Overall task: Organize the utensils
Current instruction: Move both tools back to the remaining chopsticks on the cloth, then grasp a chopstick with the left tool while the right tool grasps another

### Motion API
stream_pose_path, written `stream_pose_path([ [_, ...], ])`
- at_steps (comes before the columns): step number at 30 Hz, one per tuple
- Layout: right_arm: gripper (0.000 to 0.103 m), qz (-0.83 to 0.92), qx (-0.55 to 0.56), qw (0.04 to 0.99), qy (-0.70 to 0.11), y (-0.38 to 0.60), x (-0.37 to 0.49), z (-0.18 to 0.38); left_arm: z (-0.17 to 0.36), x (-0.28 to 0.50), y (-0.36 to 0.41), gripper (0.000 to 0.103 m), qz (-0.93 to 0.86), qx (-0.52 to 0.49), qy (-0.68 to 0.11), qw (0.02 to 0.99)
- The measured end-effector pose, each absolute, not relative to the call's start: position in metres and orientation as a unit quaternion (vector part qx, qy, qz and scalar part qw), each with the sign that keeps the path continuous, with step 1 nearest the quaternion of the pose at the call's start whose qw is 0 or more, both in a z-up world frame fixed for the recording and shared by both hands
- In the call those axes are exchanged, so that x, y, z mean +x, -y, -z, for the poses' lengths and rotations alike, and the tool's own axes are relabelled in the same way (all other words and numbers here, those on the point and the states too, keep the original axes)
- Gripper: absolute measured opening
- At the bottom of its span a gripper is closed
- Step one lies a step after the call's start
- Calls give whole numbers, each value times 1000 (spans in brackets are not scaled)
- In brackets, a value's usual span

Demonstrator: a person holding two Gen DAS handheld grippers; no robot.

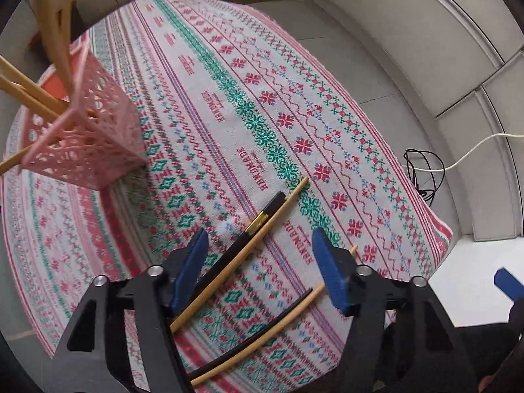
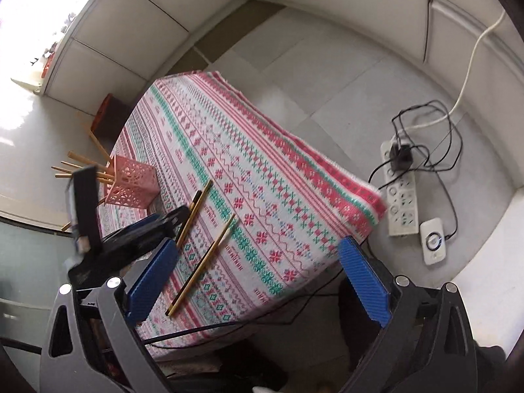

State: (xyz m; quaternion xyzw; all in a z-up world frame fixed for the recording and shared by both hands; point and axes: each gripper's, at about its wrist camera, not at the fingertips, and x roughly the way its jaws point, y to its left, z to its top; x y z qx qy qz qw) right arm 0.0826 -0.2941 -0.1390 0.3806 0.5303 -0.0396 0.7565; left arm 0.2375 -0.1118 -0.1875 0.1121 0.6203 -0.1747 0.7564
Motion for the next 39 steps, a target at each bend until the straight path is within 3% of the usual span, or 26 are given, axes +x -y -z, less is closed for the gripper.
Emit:
stream_pose_path([
  [6, 96, 45, 380, 750, -539, 293, 83, 143, 190, 247, 120, 45, 171, 113, -619, 759],
  [10, 96, 34, 376, 745, -550, 288, 86, 146, 192, 247, 122, 29, 166, 123, -618, 759],
  [20, 96, 38, 380, 738, -556, 289, 86, 150, 207, 251, 119, 25, 158, 134, -623, 754],
  [30, 96, 34, 373, 734, -566, 273, 108, 155, 213, 241, 84, 7, 149, 149, -584, 784],
  [39, 96, 25, 336, 737, -587, 213, 177, 168, 146, 197, 32, 6, 127, 141, -499, 845],
])
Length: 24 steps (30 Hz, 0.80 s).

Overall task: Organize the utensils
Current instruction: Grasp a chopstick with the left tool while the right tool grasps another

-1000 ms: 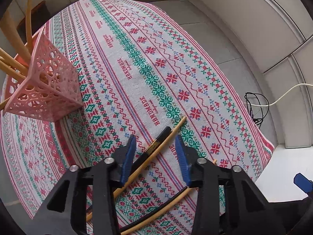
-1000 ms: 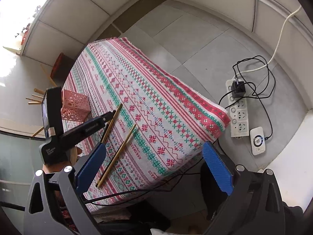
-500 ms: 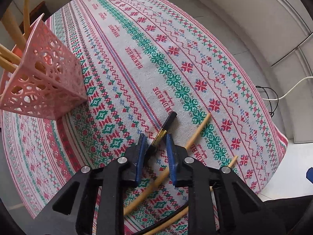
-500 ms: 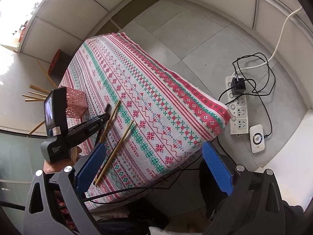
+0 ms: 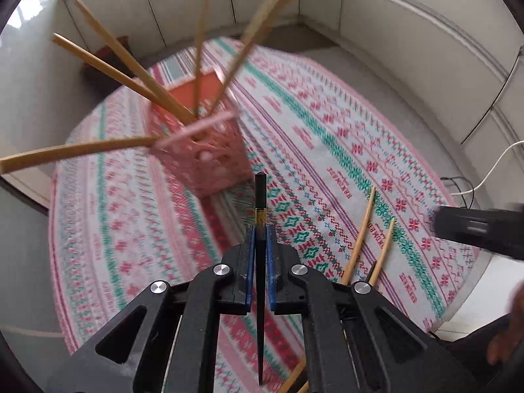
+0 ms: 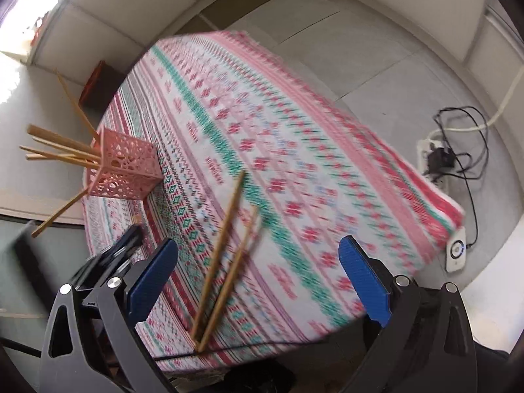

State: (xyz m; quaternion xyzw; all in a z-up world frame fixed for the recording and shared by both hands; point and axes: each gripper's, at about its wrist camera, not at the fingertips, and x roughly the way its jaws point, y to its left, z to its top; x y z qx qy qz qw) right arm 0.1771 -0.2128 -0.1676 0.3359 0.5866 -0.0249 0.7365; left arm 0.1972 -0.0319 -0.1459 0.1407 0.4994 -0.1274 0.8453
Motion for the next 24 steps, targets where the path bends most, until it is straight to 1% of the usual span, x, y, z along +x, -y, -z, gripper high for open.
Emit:
stream_pose_path([
  [7, 93, 31, 286, 740, -608, 168, 225, 189, 81, 172, 7, 6, 134, 116, -437, 882],
  [8, 91, 34, 278, 739, -613, 164, 231, 194, 73, 169, 3, 6, 133, 110, -428, 887],
  [10, 80, 36, 270, 729, -628, 157, 240, 207, 64, 167, -2, 6, 134, 104, -418, 892],
  [11, 67, 36, 265, 725, -635, 155, 243, 213, 60, 166, -3, 6, 135, 101, -414, 894],
  [12, 58, 38, 253, 723, -642, 151, 245, 219, 58, 167, -3, 6, 136, 100, -412, 895],
  [13, 50, 44, 238, 736, -633, 148, 246, 216, 57, 166, -3, 6, 135, 98, -410, 897],
  [14, 24, 34, 227, 746, -625, 143, 249, 214, 55, 166, -3, 6, 133, 96, -407, 899],
  [15, 15, 23, 223, 744, -629, 140, 252, 216, 55, 166, -4, 6, 132, 95, -406, 899],
  [16, 9, 29, 223, 752, -620, 140, 253, 214, 55, 167, -5, 6, 130, 94, -405, 900],
  [20, 7, 13, 251, 764, -595, 147, 252, 209, 45, 165, -11, 6, 124, 83, -393, 907],
  [24, 6, -6, 268, 786, -557, 161, 240, 177, 31, 158, -17, 6, 127, 70, -376, 915],
])
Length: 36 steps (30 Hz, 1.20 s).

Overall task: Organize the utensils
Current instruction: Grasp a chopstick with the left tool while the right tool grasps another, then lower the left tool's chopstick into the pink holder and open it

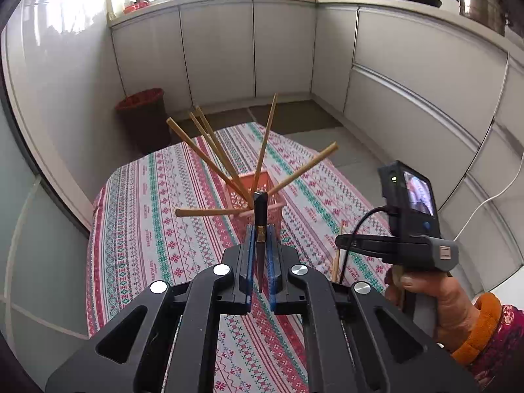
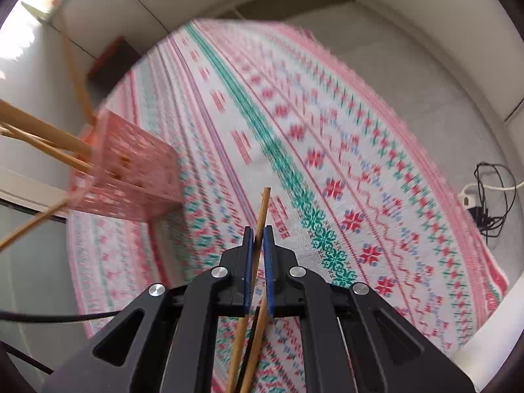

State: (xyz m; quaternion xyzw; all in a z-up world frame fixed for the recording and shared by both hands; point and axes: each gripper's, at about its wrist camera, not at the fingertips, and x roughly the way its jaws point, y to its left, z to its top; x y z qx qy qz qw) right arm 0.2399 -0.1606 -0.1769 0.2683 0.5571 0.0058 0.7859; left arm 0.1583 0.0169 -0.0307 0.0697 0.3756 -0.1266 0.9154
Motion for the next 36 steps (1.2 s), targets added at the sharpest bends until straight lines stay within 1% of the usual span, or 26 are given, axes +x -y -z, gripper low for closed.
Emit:
stream_pose_path([
  [8, 6, -41, 261, 826, -498, 175, 193, 96, 3, 143, -21, 6, 140, 53, -345, 926],
  [13, 5, -76, 228, 855, -459, 174, 152, 41, -14, 136, -28, 6, 147, 38, -329, 932],
  [18, 5, -97, 199, 876, -430, 172, 131, -11, -40, 137, -32, 6, 149, 17, -307, 940],
  [23, 5, -117, 219, 893, -376, 188, 119, -74, -75, 145, -27, 6, 153, -5, -269, 951],
  [26, 5, -134, 240, 896, -348, 196, 120, -105, -87, 158, -25, 6, 141, -13, -249, 958],
  [30, 4, -136, 247, 910, -304, 199, 129, -139, -78, 188, -24, 6, 117, -17, -254, 960],
  [33, 3, -143, 252, 910, -296, 195, 145, -148, -58, 215, -25, 6, 102, -27, -280, 954],
  [36, 3, -142, 256, 911, -292, 192, 160, -149, -26, 241, -21, 7, 97, -31, -313, 944],
])
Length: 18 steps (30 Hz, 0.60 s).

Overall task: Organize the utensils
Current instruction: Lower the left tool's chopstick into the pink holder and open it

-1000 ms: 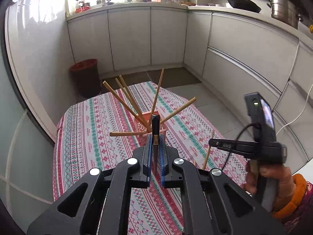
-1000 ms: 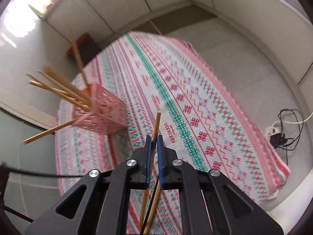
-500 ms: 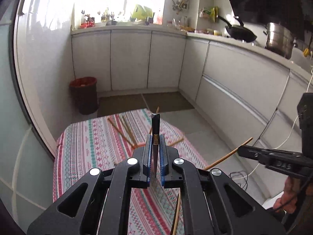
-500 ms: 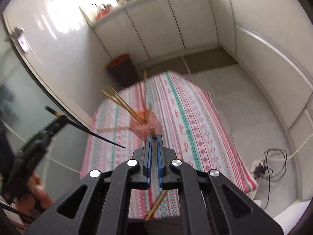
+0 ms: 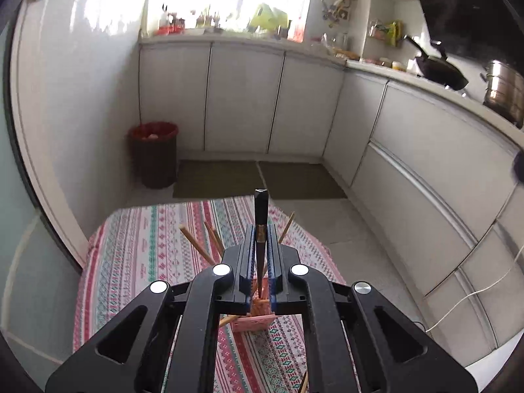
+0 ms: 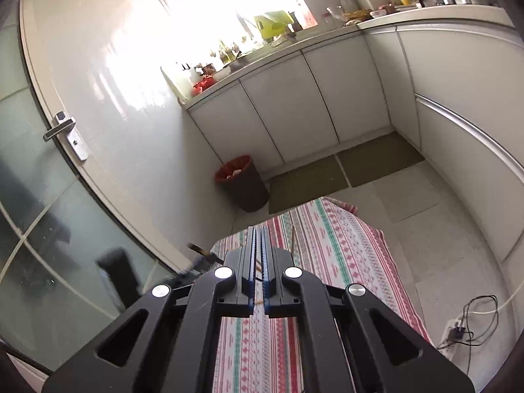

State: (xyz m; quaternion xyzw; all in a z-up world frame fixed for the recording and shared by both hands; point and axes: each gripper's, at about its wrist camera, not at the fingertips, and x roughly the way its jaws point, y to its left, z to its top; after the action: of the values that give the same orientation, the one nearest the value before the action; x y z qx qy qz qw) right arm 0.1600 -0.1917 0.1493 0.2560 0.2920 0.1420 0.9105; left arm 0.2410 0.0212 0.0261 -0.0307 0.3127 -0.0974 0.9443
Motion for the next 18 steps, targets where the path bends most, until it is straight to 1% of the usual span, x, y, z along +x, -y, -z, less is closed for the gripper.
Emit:
stream_pose_path([
  [2, 2, -148, 261, 907, -296, 190, 174, -145, -2, 253, -18, 9, 93, -22, -355, 930],
  [3, 2, -147, 259, 907, -297, 188, 179, -143, 2, 254, -21, 11, 89, -21, -361, 928],
  [7, 2, -124, 259, 908, -306, 196, 186, -121, -22, 238, -43, 11, 81, -43, -321, 943],
  [8, 2, -114, 264, 902, -322, 201, 191, -108, -34, 230, -50, 11, 84, -55, -308, 946],
  [11, 7, -77, 266, 884, -377, 211, 208, -66, -58, 213, -62, 12, 88, -74, -277, 954],
  [13, 27, -58, 249, 869, -424, 213, 229, -26, -71, 202, -67, 17, 88, -86, -261, 957],
  [14, 45, -53, 244, 858, -449, 214, 240, -4, -79, 194, -70, 19, 88, -95, -252, 959],
  [16, 46, -65, 238, 839, -486, 213, 265, 42, -87, 185, -74, 31, 86, -105, -241, 961],
  [18, 46, -135, 220, 823, -507, 205, 284, 79, -91, 177, -75, 34, 86, -102, -232, 963],
])
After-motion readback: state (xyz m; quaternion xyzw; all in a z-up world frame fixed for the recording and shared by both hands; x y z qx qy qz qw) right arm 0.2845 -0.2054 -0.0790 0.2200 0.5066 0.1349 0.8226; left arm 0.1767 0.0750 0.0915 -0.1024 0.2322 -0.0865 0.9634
